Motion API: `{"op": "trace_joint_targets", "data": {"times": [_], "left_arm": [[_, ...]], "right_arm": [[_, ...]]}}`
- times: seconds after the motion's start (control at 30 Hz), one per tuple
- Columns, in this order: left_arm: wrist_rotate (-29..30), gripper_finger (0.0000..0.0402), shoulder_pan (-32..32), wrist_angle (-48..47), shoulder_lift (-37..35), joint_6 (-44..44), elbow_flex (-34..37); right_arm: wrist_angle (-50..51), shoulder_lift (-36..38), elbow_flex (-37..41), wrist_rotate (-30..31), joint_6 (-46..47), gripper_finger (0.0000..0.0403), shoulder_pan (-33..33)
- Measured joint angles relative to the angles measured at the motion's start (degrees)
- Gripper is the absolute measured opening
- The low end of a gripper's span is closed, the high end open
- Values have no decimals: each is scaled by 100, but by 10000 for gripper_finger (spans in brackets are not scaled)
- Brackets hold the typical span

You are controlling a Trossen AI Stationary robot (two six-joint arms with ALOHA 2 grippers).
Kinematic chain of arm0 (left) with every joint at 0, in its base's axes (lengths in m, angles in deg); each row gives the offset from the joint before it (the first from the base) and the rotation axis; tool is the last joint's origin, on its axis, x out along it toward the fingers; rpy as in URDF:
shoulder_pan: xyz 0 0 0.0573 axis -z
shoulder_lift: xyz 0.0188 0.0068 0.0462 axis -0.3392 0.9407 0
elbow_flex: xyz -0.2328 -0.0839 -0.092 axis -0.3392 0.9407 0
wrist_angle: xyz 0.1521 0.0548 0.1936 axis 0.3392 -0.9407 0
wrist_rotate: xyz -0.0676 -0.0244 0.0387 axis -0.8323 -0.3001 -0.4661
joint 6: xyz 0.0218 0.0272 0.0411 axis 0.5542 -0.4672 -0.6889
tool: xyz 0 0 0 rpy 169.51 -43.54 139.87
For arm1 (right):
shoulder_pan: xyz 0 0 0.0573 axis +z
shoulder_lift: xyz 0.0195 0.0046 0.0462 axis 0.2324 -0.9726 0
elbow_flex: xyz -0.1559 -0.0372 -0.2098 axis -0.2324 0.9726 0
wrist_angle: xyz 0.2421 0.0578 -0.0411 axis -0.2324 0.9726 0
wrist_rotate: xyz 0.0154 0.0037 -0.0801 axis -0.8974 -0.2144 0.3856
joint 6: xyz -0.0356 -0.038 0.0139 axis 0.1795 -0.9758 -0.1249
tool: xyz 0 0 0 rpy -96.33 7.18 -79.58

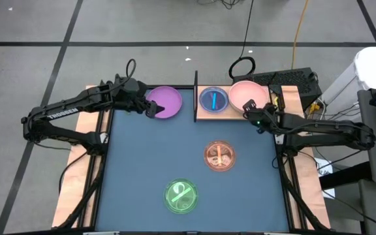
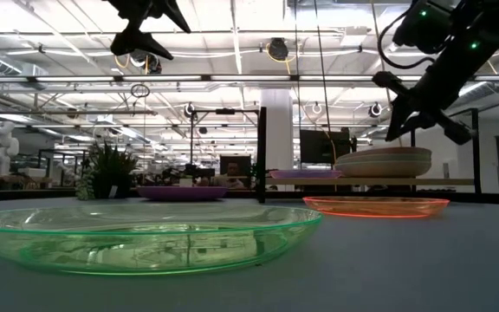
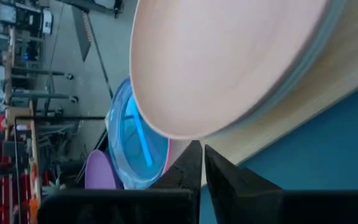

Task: Place and stack plates onto a shelf
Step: Stack the light brown plate on the light blue plate on the shelf

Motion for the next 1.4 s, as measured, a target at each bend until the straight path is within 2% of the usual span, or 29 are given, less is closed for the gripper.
{"op": "trace_joint_targets", "data": {"times": [0.37, 0.63, 0.87, 1.4], "left_arm": [[2, 289, 0, -8, 0, 4, 0], [5, 289, -2, -32, 0, -11, 0], [6, 289, -2, -43, 1, 20, 0], [168, 289, -2, -94, 2, 20, 0]], "right_arm": [[-943, -757, 0, -16, -94, 1, 346], [-1794, -1357, 0, 4, -1111, 0, 299], [-1843, -1626, 0, 13, -2177, 0, 146], [-1750, -1712, -2, 4, -2305, 0, -472]]}}
